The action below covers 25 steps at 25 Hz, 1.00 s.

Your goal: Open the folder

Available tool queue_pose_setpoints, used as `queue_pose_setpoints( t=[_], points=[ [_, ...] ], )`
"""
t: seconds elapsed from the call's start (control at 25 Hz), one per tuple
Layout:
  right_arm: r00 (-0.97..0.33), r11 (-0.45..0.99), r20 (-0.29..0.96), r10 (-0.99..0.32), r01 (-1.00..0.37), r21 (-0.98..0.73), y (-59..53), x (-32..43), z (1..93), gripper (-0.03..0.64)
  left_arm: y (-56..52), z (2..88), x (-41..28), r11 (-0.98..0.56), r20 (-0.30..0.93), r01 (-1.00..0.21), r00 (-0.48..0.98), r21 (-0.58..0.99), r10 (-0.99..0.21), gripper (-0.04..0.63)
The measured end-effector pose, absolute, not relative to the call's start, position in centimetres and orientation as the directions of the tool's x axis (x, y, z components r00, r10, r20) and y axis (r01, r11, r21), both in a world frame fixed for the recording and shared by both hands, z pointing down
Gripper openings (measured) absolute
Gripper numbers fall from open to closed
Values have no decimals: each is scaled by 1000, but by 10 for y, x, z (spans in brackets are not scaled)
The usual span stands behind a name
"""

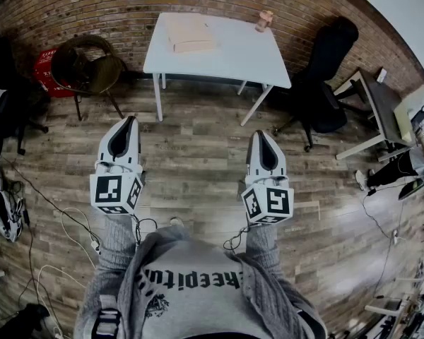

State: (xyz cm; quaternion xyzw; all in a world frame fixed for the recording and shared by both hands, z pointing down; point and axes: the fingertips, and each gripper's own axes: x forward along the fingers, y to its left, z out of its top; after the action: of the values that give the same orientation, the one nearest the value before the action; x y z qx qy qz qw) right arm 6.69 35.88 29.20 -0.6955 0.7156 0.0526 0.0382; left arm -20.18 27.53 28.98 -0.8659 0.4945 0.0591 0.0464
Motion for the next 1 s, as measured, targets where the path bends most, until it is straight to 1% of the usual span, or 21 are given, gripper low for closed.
queue_pose_setpoints(
  t=[0.56, 0.72, 1.0],
  points=[
    [-24, 22, -116, -993, -1000, 15, 380, 59, 293, 5, 297, 289, -214, -505, -146, -863, 500, -7, -854, 14],
    [-10, 11, -132, -991, -1000, -2, 378, 63, 293, 5, 291, 293, -214, -503, -143, -864, 497, 2, -856, 14],
    [-28, 26, -149, -988, -1000, 13, 352, 63, 292, 5, 266, 293, -206, -503, -155, -864, 497, 3, -854, 14]
  ],
)
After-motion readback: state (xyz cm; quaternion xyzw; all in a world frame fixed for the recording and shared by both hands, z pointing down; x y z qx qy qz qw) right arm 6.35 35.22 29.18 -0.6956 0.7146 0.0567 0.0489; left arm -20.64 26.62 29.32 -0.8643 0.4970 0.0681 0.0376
